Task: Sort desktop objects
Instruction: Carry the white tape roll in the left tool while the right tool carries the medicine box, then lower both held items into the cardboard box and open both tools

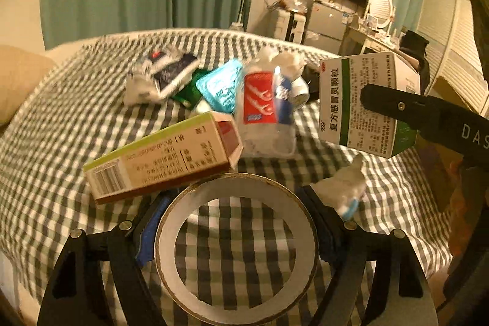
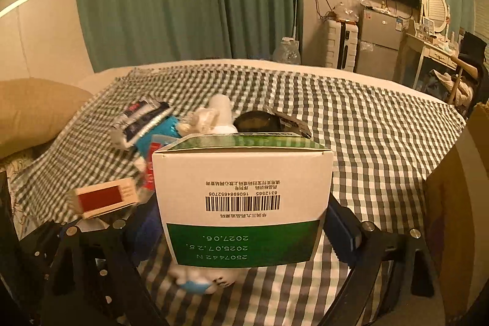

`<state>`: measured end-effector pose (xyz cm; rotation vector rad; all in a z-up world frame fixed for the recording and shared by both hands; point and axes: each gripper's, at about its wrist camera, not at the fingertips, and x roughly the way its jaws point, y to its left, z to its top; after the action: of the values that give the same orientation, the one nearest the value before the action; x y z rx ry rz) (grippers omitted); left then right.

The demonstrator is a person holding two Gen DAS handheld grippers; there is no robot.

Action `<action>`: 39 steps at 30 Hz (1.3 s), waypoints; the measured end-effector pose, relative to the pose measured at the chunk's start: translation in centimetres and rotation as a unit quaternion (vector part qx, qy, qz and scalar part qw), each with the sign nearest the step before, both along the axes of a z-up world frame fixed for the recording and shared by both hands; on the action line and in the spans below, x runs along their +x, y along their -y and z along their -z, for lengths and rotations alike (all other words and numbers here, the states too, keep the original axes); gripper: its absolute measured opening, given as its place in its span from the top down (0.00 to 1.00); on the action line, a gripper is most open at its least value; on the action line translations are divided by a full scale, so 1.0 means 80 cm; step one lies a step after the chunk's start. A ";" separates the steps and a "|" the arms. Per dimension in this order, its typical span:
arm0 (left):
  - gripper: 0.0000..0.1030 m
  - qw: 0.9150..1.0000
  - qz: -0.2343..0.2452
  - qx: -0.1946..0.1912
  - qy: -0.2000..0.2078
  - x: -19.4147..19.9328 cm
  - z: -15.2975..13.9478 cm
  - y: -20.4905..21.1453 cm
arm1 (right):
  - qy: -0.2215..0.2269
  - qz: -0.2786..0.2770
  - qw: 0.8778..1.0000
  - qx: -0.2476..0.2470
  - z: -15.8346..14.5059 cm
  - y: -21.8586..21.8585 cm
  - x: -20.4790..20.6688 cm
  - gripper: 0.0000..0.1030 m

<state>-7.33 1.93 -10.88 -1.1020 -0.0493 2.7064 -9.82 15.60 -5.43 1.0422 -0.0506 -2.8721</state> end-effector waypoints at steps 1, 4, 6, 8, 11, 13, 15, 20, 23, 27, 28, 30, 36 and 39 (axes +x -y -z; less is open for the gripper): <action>0.20 1.000 0.001 0.000 -0.002 0.003 -0.004 0.001 | -0.004 0.001 1.000 0.000 -0.004 0.001 0.004 0.11; 0.20 1.000 -0.004 0.002 -0.012 0.016 -0.017 0.008 | -0.010 0.004 1.000 -0.008 -0.016 0.000 0.020 0.11; 0.20 1.000 -0.010 0.006 -0.021 0.023 -0.032 0.014 | -0.016 0.006 1.000 -0.014 -0.025 -0.001 0.032 0.11; 0.20 0.999 -0.018 0.012 -0.032 0.027 -0.049 0.017 | -0.023 0.011 1.000 -0.015 -0.036 -0.003 0.044 0.11; 0.20 0.998 -0.022 0.021 -0.047 0.041 -0.069 0.015 | -0.032 0.016 0.999 -0.021 -0.047 -0.005 0.061 0.11; 0.20 0.998 -0.024 0.028 -0.059 0.047 -0.086 0.015 | -0.037 0.020 0.999 -0.023 -0.057 -0.007 0.071 0.11; 0.20 0.997 -0.023 0.036 -0.069 0.055 -0.100 0.014 | -0.044 0.028 0.998 -0.020 -0.068 -0.011 0.083 0.11; 0.20 0.995 -0.009 0.044 -0.091 0.073 -0.135 -0.004 | -0.061 0.040 0.997 -0.034 -0.096 -0.027 0.104 0.11; 0.20 0.994 0.005 0.049 -0.102 0.080 -0.156 -0.020 | -0.072 0.049 0.995 -0.040 -0.115 -0.041 0.116 0.11; 0.20 0.992 0.020 0.065 -0.107 0.083 -0.185 -0.046 | -0.084 0.060 0.994 -0.040 -0.133 -0.057 0.128 0.11; 0.20 0.992 0.024 0.069 -0.107 0.083 -0.190 -0.053 | -0.088 0.065 0.993 -0.038 -0.139 -0.065 0.131 0.11; 0.20 0.991 0.036 0.073 -0.110 0.084 -0.203 -0.073 | -0.097 0.075 0.992 -0.040 -0.151 -0.082 0.139 0.11; 0.20 0.984 0.097 0.073 -0.127 0.082 -0.233 -0.154 | -0.108 0.121 0.986 -0.035 -0.178 -0.160 0.163 0.11; 0.20 0.980 0.133 0.086 -0.117 0.079 -0.239 -0.202 | -0.107 0.155 0.982 -0.029 -0.187 -0.212 0.175 0.11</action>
<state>-1.01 18.11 8.21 -0.6821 -0.0890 2.5144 4.14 32.53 9.55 0.7691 -0.3062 -3.2217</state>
